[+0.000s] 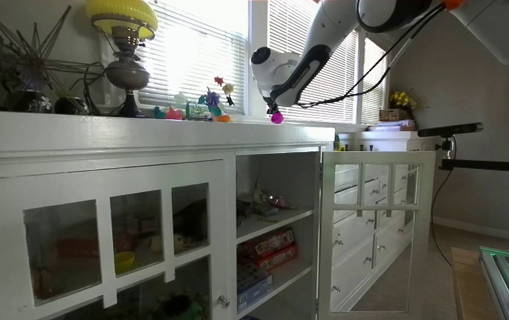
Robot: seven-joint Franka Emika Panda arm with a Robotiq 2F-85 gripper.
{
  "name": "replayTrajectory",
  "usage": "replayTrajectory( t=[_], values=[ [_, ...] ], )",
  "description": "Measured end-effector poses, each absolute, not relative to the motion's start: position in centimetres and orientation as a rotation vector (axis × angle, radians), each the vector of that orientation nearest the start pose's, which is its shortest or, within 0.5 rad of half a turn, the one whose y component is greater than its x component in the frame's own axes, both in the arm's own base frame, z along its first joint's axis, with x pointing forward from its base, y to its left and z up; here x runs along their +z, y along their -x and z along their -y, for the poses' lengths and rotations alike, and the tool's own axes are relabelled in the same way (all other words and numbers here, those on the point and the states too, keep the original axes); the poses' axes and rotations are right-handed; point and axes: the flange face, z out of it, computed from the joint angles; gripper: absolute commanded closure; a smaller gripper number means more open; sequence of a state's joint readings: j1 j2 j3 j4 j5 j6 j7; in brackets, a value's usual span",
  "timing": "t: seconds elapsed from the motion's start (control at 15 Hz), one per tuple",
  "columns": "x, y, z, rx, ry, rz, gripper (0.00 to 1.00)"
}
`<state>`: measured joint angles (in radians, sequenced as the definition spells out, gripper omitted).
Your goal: Place the purple bowl on its side.
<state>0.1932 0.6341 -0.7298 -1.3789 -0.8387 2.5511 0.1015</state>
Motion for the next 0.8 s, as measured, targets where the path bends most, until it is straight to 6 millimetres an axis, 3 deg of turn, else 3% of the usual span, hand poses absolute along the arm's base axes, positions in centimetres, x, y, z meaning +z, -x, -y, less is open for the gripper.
replayTrajectory(
  t=[0.67,0.73,0.8],
  values=[
    [46.7,-70.6,23.0,0.421,-1.969,-0.275,0.98],
    [46.7,-70.6,22.8,0.426,-1.967,-0.282,0.96],
    [46.7,-70.5,22.7,0.431,-1.965,-0.288,0.71]
  ],
)
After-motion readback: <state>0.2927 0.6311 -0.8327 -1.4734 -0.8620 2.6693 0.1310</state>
